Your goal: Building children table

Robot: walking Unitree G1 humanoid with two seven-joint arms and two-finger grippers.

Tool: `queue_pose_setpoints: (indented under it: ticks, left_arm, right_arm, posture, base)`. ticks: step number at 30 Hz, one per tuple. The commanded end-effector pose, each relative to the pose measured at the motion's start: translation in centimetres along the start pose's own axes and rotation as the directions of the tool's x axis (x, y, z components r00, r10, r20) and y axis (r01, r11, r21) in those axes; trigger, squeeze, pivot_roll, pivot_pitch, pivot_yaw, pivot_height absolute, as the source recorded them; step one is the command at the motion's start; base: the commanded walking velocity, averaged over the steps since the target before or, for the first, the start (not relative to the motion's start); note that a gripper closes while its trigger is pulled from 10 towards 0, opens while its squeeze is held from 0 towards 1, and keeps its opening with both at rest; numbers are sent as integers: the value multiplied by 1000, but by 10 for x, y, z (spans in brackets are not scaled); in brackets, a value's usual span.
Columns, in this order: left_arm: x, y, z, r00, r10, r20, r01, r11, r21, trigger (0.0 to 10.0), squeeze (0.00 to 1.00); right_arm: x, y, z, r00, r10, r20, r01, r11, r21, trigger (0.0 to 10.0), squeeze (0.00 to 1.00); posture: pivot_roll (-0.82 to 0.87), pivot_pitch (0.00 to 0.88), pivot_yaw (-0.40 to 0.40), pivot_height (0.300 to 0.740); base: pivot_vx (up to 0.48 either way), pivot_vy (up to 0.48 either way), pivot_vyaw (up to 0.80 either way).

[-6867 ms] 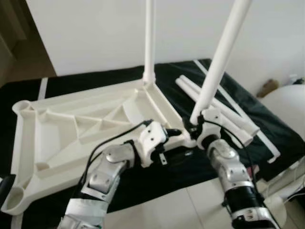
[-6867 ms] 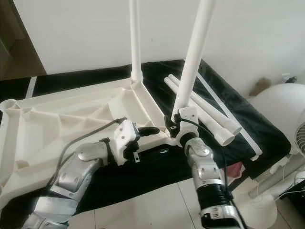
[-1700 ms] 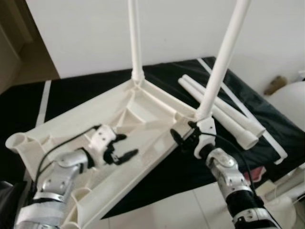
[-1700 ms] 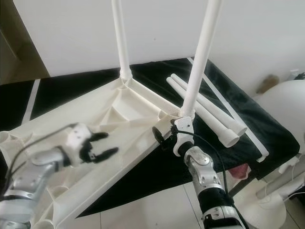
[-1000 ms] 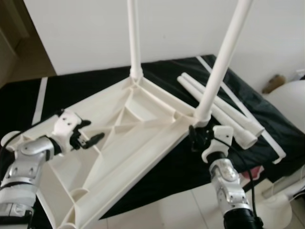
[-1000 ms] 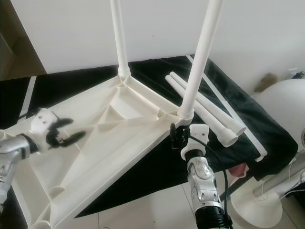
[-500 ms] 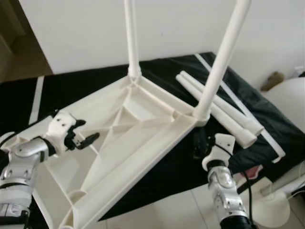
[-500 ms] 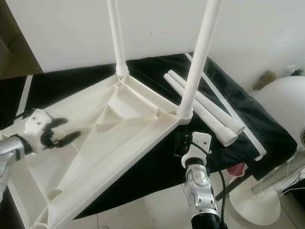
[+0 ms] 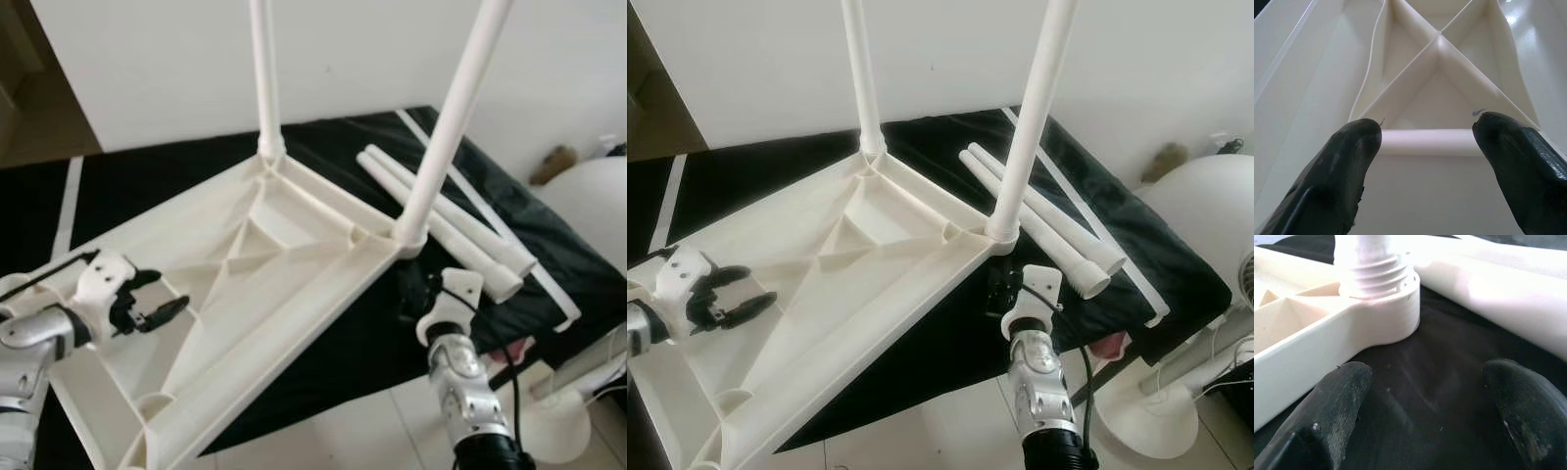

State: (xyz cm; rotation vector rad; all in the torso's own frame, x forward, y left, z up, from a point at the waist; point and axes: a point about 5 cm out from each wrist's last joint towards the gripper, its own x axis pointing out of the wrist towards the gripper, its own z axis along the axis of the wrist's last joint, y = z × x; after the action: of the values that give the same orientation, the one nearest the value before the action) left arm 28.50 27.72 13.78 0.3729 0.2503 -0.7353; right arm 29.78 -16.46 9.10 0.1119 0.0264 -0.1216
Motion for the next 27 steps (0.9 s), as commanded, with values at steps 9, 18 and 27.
queue_pose_setpoints:
  ticks: [9,18,27]
  left_arm:
    - [-26,9,-17,996,-8,-93,5,999,-32,10000,0]
    - [-21,-14,-19,989,-115,-95,109,992,-67,10000,0]
    - [20,-87,-16,918,-396,-31,392,915,-96,10000,0]
  right_arm:
    - [13,9,-2,996,74,-59,-74,997,-7,10000,0]
    - [26,16,2,988,135,-70,-137,990,-29,10000,0]
    - [43,22,4,970,217,-112,-225,972,-71,10000,0]
  posture:
    - [-6,40,-11,740]
    - [11,33,-12,740]
    - [7,20,-8,740]
  base:
    - [0,0,0]
    - [0,0,0]
    - [0,0,0]
